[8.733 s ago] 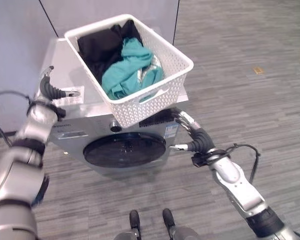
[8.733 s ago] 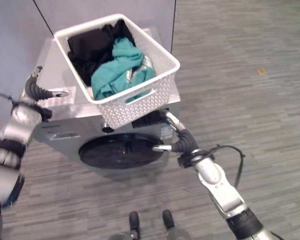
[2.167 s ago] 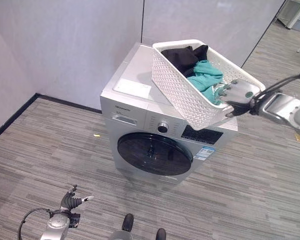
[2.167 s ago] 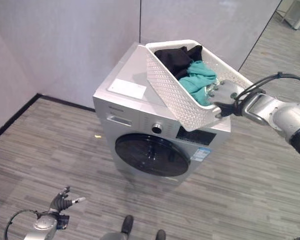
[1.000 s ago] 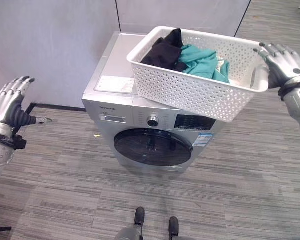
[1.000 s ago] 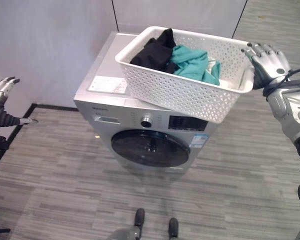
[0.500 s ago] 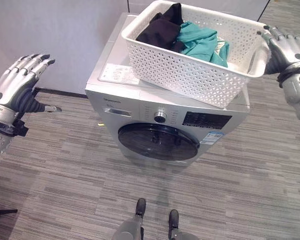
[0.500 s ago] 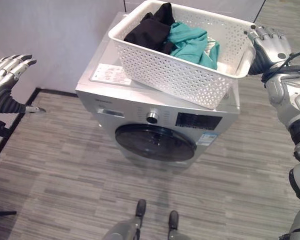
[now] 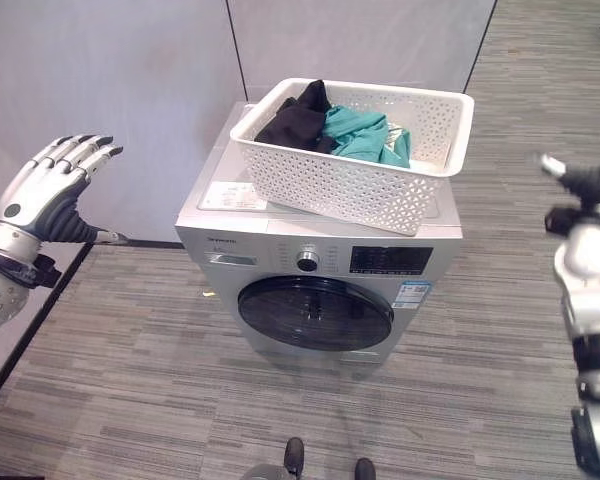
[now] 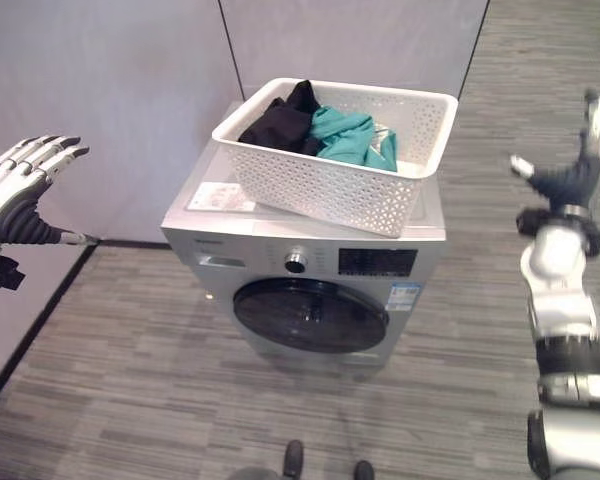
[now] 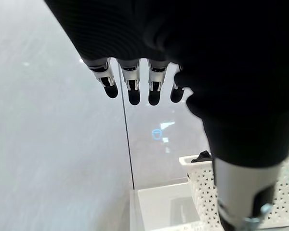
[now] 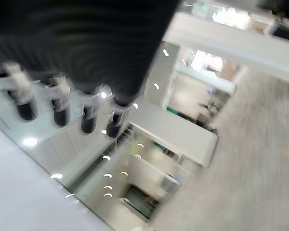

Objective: Grab the laundry basket,head to the washer,open it,put in the laundry and shut it.

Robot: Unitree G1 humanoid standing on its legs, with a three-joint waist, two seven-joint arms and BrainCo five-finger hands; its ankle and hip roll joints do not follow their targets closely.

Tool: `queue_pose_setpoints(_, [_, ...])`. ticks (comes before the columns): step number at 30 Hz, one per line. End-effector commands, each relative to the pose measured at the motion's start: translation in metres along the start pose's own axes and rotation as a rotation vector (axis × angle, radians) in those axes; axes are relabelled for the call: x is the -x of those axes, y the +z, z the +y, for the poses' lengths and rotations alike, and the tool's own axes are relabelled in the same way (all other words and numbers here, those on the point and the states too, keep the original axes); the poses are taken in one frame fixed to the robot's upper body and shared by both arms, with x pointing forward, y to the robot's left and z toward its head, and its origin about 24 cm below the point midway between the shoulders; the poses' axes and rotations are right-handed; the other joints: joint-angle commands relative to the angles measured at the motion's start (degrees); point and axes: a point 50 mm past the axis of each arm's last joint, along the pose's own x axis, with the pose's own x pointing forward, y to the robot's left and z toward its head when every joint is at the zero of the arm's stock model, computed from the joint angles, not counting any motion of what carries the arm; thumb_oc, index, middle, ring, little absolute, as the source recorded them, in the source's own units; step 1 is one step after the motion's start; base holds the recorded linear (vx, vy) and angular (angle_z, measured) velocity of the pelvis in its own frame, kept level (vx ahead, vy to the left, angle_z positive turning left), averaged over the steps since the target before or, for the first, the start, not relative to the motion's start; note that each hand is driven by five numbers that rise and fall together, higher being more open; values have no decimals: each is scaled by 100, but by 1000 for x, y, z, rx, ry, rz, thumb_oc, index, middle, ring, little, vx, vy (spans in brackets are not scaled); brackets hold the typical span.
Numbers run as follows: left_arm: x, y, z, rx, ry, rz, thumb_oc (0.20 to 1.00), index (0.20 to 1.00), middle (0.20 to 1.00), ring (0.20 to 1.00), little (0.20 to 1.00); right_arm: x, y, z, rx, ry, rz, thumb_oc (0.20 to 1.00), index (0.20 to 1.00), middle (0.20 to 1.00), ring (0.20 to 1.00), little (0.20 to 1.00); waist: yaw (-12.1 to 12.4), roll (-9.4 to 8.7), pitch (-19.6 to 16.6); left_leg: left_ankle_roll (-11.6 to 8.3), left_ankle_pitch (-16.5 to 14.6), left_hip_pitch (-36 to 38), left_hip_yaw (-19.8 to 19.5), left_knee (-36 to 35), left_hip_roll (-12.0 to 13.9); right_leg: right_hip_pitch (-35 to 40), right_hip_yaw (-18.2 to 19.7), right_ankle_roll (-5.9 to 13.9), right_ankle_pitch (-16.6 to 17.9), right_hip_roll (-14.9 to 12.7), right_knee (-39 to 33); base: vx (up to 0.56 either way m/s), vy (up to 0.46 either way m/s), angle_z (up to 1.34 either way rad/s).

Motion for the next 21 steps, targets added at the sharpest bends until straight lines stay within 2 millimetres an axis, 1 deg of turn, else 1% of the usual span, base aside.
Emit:
queue_pose_setpoints(1, [-10, -2, 21, -55, 29, -24, 1000, 1000, 1000, 1000, 1000, -13, 20, -17, 7, -33, -111, 1000, 1000, 1000, 1000, 1000, -200, -335, -159, -22, -588, 5, -127, 25, -102, 80, -272, 682, -128, -748, -85, -50, 16, -7])
queue_pose_setpoints(2, [-11, 0, 21, -54, 27, -29, 1000, 1000, 1000, 1000, 1000, -12, 18, -19, 9, -36, -107, 1000, 1000, 1000, 1000, 1000, -175, -343, -173, -22, -587, 1, -132, 25, -102, 78, -277, 682, -127, -747, -85, -64, 17, -12])
queue_pose_setpoints(3, [-14, -4, 21, -57, 19, -13, 1000, 1000, 1000, 1000, 1000, 2, -2, -25, 41, -38, -41, 1000, 1000, 1000, 1000, 1000, -365, -236, -106, -29, -563, -41, -93, 25, -110, -2, -223, 694, -95, -765, -85, -116, 38, -21])
queue_pose_setpoints(4, [-24, -5, 21, -62, 17, -11, 1000, 1000, 1000, 1000, 1000, 24, -30, -34, 80, -37, 66, 1000, 1000, 1000, 1000, 1000, -530, -116, -25, -28, -529, -121, -59, 25, -135, -115, -158, 702, -50, -787, -85, -137, 48, -22])
queue_pose_setpoints(6, [-29, -3, 20, -54, 8, -16, 1000, 1000, 1000, 1000, 1000, 37, -47, -38, 119, -19, 138, 1000, 1000, 1000, 1000, 1000, -615, -60, 31, -28, -510, -163, -40, 25, -150, -170, -117, 708, -19, -795, -85, -71, 19, -11])
queue_pose_setpoints(7, [-31, -2, 19, -54, 8, -21, 1000, 1000, 1000, 1000, 1000, 37, -48, -39, 119, -22, 141, 1000, 1000, 1000, 1000, 1000, -591, -67, 21, -28, -509, -169, -41, 25, -150, -175, -117, 708, -18, -795, -85, -47, 17, -20])
queue_pose_setpoints(8, [-37, -2, 20, -61, 4, -15, 1000, 1000, 1000, 1000, 1000, 54, -72, -40, 144, -1, 253, 1000, 1000, 1000, 1000, 1000, -758, 26, 102, -37, -488, -214, -12, 25, -158, -247, -65, 714, 15, -805, -85, -37, 16, -24])
queue_pose_setpoints(10, [-46, -1, 21, -67, 4, -17, 1000, 1000, 1000, 1000, 1000, 67, -88, -42, 154, 8, 336, 1000, 1000, 1000, 1000, 1000, -790, 57, 132, -43, -470, -258, -1, 25, -163, -300, -40, 719, 39, -808, -85, -30, 9, -14])
queue_pose_setpoints(11, [-47, 0, 21, -68, 4, -20, 1000, 1000, 1000, 1000, 1000, 67, -88, -42, 153, 6, 338, 1000, 1000, 1000, 1000, 1000, -775, 50, 129, -43, -470, -261, -1, 25, -163, -302, -40, 719, 39, -808, -85, -18, 5, -4])
queue_pose_setpoints(12, [-52, 0, 21, -68, 4, -21, 1000, 1000, 1000, 1000, 1000, 76, -99, -43, 158, 17, 397, 1000, 1000, 1000, 1000, 1000, -819, 74, 153, -46, -463, -278, 17, 25, -170, -339, -29, 718, 53, -810, -85, -15, -1, -12])
queue_pose_setpoints(13, [-57, -1, 21, -68, 6, -9, 1000, 1000, 1000, 1000, 1000, 93, -117, -46, 183, 40, 494, 1000, 1000, 1000, 1000, 1000, -873, 106, 200, -51, -453, -311, 42, 25, -173, -398, 3, 731, 84, -812, -85, -13, 2, -9])
queue_pose_setpoints(15, [-63, -1, 23, -63, 3, -2, 1000, 1000, 1000, 1000, 1000, 109, -130, -47, 198, 75, 580, 1000, 1000, 1000, 1000, 1000, -914, 138, 243, -56, -440, -339, 76, 25, -176, -455, 41, 735, 111, -807, -85, -4, -1, -14])
queue_pose_setpoints(16, [-66, -1, 24, -67, 4, 1, 1000, 1000, 1000, 1000, 1000, 113, -133, -45, 200, 88, 599, 1000, 1000, 1000, 1000, 1000, -919, 137, 260, -57, -437, -349, 92, 25, -176, -483, 65, 737, 126, -808, -85, -8, 8, -18])
queue_pose_setpoints(17, [-67, -3, 23, -70, 0, 13, 1000, 1000, 1000, 1000, 1000, 122, -140, -45, 208, 103, 646, 1000, 1000, 1000, 1000, 1000, -971, 178, 303, -56, -430, -368, 108, 25, -181, -525, 97, 739, 143, -805, -85, 3, 7, -14])
queue_pose_setpoints(19, [-69, -4, 25, -74, -1, 19, 1000, 1000, 1000, 1000, 1000, 125, -141, -43, 199, 112, 651, 1000, 1000, 1000, 1000, 1000, -960, 169, 311, -56, -427, -384, 125, 25, -180, -558, 123, 739, 153, -798, -85, 12, 2, -9])
queue_pose_setpoints(20, [-68, -10, 28, -91, -2, 47, 1000, 1000, 1000, 1000, 1000, 136, -144, -36, 183, 141, 674, 1000, 1000, 1000, 1000, 1000, -990, 188, 339, -60, -420, -402, 162, 25, -167, -591, 159, 745, 164, -790, -85, 22, -8, -9])
queue_pose_setpoints(21, [-68, -14, 28, -100, -3, 68, 1000, 1000, 1000, 1000, 1000, 139, -144, -31, 172, 160, 676, 1000, 1000, 1000, 1000, 1000, -1011, 195, 359, -60, -417, -411, 178, 25, -159, -610, 181, 744, 166, -785, -85, 22, -8, -6])
